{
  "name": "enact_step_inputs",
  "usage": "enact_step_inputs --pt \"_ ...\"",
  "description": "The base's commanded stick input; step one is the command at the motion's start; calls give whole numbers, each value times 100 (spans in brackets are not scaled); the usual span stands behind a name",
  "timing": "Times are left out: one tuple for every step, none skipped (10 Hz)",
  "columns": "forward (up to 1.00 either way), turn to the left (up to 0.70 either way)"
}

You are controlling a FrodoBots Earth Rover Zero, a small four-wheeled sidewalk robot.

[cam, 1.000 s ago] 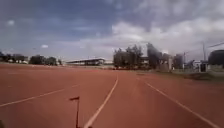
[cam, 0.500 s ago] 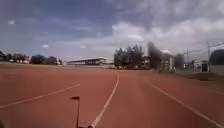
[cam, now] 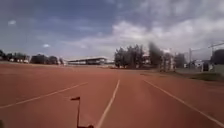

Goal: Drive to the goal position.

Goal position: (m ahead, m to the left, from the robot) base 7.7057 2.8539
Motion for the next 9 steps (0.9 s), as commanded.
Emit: enact_step_inputs --pt "70 0" --pt "70 0" --pt "70 0" --pt "70 0" --pt "70 0" --pt "70 0" --pt "70 0" --pt "70 0" --pt "70 0"
